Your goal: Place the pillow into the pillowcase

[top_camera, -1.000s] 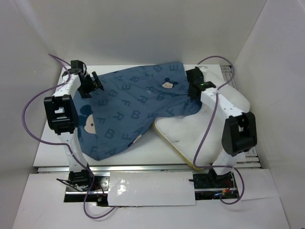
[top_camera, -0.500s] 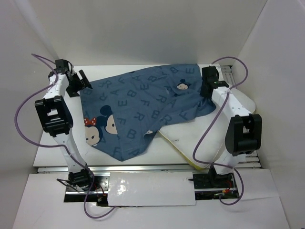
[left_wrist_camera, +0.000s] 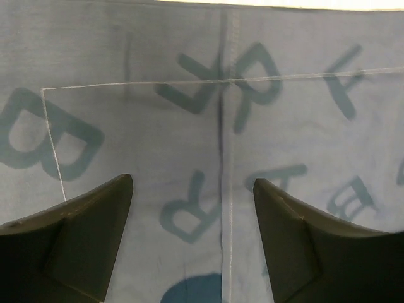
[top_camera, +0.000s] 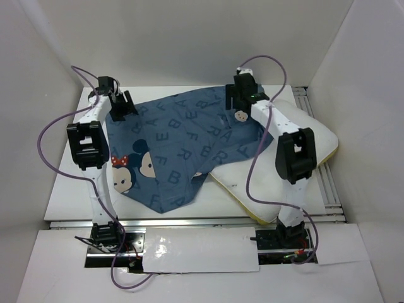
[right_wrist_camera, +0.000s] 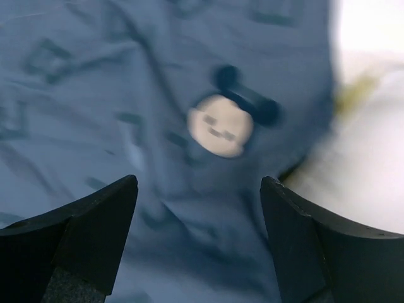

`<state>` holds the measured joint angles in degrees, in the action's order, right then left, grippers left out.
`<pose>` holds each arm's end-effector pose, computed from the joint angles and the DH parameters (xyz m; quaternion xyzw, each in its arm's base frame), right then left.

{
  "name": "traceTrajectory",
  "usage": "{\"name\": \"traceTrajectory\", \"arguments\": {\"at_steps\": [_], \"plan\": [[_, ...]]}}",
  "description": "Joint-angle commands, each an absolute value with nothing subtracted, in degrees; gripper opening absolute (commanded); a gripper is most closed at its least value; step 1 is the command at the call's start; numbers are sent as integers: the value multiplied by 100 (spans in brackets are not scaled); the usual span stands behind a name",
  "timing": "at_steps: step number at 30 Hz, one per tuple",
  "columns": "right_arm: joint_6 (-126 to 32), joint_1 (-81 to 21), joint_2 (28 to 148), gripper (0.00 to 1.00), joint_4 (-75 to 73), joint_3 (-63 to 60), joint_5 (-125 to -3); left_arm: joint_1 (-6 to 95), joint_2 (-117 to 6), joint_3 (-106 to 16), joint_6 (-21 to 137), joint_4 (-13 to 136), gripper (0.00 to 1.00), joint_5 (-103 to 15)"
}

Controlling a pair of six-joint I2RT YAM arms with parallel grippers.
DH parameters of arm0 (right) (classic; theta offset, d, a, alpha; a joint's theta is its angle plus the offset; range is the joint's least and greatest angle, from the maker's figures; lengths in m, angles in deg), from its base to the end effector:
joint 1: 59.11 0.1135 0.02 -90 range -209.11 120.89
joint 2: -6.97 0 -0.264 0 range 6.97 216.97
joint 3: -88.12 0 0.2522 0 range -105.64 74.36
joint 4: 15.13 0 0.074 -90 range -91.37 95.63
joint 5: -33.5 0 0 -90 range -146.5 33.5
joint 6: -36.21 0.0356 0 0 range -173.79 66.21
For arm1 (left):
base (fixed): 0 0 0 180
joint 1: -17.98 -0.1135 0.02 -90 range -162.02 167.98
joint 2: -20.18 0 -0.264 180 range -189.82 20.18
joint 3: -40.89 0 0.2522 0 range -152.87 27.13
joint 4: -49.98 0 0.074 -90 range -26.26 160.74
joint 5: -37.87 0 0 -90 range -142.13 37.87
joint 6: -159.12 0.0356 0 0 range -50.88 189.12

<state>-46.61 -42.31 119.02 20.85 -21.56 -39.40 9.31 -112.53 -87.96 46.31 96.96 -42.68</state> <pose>0.4394 0.1217 0.2807 -0.0101 0.8924 -0.0414 0.4492 0.5145 0.0725 0.2059 -0.2281 0.9113 -0.1181 0.3219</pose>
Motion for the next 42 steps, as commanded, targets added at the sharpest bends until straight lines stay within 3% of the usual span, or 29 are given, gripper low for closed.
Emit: {"name": "traceTrajectory", "arguments": {"at_steps": [1,2,3,4,5,7,8,21,26,33,36,39,42], "plan": [[-4440,-4005,12656,86,1769,-2801,-4350,849,-11455,-8898,4609,9512,76,-4203],[-4387,-3899,13050,86,1866,-3212,-4289,901,-11456,-8845,4609,9625,70,-4281],[-4386,-3898,13237,86,1997,-3390,-4288,901,-11517,-8792,4531,9713,50,-4465],[-4386,-3803,13413,86,2059,-3549,-4236,901,-11517,-8792,4417,9810,50,-4466],[-4386,-3680,13762,86,2147,-3924,-4148,849,-11517,-8583,4146,9872,28,-4658],[-4447,-3565,14072,86,2411,-4269,-3788,717,-11517,-8353,4021,9872,6,-4573],[-4448,-3512,14335,86,2412,-4515,-3700,604,-11517,-8152,3846,9977,0,-4520],[-4264,-2836,15584,76,1877,-5210,-6097,356,-9551,-4532,2062,9663,0,-4353],[-4027,-2248,16384,73,1236,-6045,-7073,821,-7839,-2757,1402,9546,0,-4885],[-2999,-1422,17114,64,-680,-6633,-8373,1506,-5688,-1700,1243,10600,0,-5099],[-3190,-1018,17019,64,-1147,-6951,-8655,1936,-4586,-1646,1164,11110,0,-5099],[-3751,-709,16284,72,-955,-6463,-8893,2131,-3223,-2031,1164,11689,0,-5327],[-3675,-778,15482,83,-1016,-5575,-8895,2184,-2405,-2524,1347,11999,10,-5556]]}}
